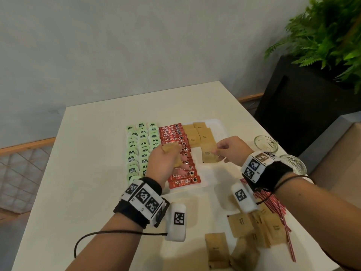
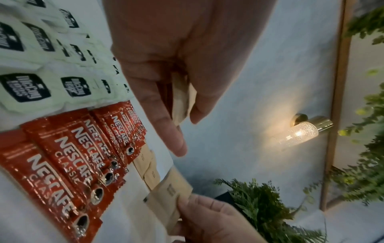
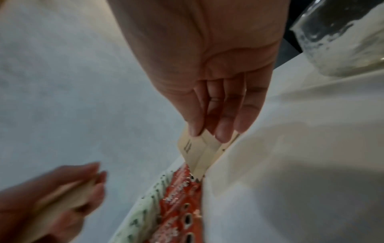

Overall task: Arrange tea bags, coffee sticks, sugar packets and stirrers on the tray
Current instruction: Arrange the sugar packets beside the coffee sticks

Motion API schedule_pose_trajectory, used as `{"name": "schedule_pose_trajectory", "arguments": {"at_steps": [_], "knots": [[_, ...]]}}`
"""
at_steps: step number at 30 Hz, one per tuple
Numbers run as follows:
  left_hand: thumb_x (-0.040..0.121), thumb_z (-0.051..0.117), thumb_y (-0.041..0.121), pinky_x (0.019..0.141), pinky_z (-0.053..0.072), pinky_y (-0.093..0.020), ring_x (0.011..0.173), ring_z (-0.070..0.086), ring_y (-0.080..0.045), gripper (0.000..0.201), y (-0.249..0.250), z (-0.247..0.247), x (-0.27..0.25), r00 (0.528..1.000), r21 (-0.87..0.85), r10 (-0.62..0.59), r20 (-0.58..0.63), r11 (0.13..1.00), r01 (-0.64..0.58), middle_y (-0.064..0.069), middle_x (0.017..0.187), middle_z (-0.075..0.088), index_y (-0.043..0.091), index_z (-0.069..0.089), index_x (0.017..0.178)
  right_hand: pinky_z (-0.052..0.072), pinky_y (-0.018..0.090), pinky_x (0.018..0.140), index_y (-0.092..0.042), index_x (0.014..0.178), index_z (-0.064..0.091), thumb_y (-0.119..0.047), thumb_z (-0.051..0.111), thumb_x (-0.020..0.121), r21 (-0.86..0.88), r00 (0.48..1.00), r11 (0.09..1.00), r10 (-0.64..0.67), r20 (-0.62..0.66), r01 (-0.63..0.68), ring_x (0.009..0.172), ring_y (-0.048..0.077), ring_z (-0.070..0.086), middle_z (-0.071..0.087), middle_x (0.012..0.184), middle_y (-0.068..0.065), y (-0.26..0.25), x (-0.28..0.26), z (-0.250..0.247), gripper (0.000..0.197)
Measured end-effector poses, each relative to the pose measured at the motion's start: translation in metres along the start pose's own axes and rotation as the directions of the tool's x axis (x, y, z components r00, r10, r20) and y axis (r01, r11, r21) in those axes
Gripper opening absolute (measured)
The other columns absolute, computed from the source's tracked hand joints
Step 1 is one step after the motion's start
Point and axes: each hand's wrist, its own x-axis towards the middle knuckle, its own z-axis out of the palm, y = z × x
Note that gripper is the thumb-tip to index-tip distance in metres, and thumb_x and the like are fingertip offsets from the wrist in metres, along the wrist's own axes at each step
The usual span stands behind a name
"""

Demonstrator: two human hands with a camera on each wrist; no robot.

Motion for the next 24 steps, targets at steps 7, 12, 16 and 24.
{"name": "schedule_pose_trajectory", "arguments": {"at_steps": [7, 12, 16, 24], "knots": [[0.1, 0.049, 0.02, 0.066, 0.062, -0.043, 0.085, 0.073, -0.033, 0.02, -0.013, -0.015, 0.017, 0.995, -0.037, -0.069, -0.073, 0.997, 0.067, -0.019, 0.096, 0.073, 0.004, 0.061, 0.102, 0.06, 0.038, 0.076, -0.008, 0.084, 0.07, -0.022, 0.07, 0.087, -0.081, 0.992, 0.989, 0.119, -0.028, -0.121, 0.068, 0.018, 0.065, 0.073, 0.081, 0.01, -0.001, 0.039, 0.023, 0.015], [0.096, 0.055, 0.023, 0.078, 0.056, -0.044, 0.078, 0.064, -0.021, 0.022, -0.016, -0.02, 0.032, 0.992, 0.053, -0.006, -0.127, 0.999, 0.013, -0.003, 0.083, 0.065, 0.007, 0.068, 0.09, 0.06, 0.039, 0.077, -0.013, 0.078, 0.069, -0.03, 0.07, 0.087, -0.141, 0.992, 0.983, 0.119, -0.031, -0.122, 0.07, 0.021, 0.064, 0.071, 0.08, 0.008, -0.012, 0.062, 0.028, 0.019], [0.096, 0.056, 0.025, 0.072, 0.048, -0.036, 0.079, 0.059, -0.016, 0.02, -0.015, -0.023, 0.037, 0.99, 0.059, 0.003, -0.141, 0.998, 0.006, 0.001, 0.084, 0.064, 0.017, 0.07, 0.087, 0.056, 0.035, 0.075, -0.016, 0.082, 0.069, -0.034, 0.071, 0.086, -0.208, 0.993, 0.971, 0.106, -0.047, -0.113, 0.074, 0.019, 0.061, 0.063, 0.075, -0.001, -0.015, 0.07, 0.029, 0.018], [0.097, 0.059, 0.025, 0.056, 0.055, -0.024, 0.062, 0.059, -0.008, 0.015, -0.018, -0.022, 0.039, 0.995, 0.014, -0.027, -0.091, 0.999, 0.029, 0.0, 0.078, 0.066, 0.016, 0.071, 0.094, 0.049, 0.029, 0.066, -0.015, 0.087, 0.067, -0.039, 0.072, 0.083, -0.231, 0.993, 0.966, 0.098, -0.071, -0.112, 0.074, 0.017, 0.06, 0.065, 0.08, 0.0, -0.015, 0.07, 0.029, 0.025]]}}
